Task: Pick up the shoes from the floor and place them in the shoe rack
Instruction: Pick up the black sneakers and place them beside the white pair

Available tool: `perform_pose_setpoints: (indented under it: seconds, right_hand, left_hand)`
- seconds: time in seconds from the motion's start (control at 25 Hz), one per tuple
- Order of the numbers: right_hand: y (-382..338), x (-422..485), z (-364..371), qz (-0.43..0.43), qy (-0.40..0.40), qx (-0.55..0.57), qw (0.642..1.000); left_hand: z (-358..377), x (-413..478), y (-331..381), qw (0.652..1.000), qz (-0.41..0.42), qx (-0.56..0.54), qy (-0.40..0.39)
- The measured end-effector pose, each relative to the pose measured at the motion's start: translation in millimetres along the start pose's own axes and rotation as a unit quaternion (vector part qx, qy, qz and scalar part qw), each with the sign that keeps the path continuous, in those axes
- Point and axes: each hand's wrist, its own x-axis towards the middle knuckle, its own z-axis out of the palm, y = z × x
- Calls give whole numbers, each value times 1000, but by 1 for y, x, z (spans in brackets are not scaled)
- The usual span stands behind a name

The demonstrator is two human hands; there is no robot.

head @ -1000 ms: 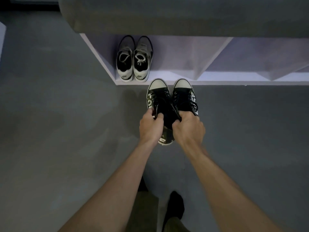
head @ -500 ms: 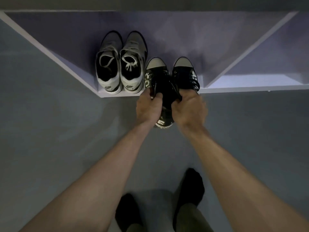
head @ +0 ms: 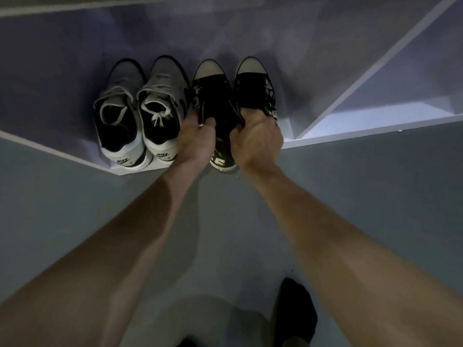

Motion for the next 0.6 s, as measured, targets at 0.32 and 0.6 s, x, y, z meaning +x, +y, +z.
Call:
perform_pose_setpoints:
  seconds: [0.32,0.6]
  right_hand:
    - [1,34,17,-1,-14,33,999]
    - [-6,56,-2,58,-157,72,983]
  left_hand:
    - [6,35,-1,998,41,41,-14]
    - [9,32,3,999,5,42,-12]
